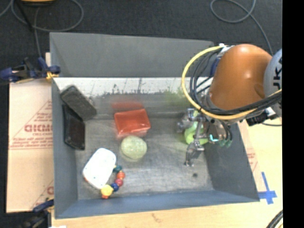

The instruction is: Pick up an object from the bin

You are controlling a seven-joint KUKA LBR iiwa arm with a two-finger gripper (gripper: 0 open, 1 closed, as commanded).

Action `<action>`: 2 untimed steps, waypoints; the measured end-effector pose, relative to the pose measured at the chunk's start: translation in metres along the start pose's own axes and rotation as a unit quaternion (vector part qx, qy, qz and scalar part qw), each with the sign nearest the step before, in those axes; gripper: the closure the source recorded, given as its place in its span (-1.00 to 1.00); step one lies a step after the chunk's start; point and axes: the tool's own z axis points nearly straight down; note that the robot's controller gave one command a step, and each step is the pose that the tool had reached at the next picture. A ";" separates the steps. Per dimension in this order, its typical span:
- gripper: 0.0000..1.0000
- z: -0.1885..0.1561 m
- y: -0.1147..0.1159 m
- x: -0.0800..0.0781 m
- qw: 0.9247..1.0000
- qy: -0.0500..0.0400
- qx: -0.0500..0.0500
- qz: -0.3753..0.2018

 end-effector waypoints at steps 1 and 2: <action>-1.00 -0.004 0.000 -0.001 1.000 -0.004 0.000 0.000; -1.00 0.058 -0.034 -0.052 0.999 -0.009 0.002 -0.032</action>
Offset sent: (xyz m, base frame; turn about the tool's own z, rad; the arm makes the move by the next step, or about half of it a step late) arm 0.1223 -0.0857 -0.1670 -0.1549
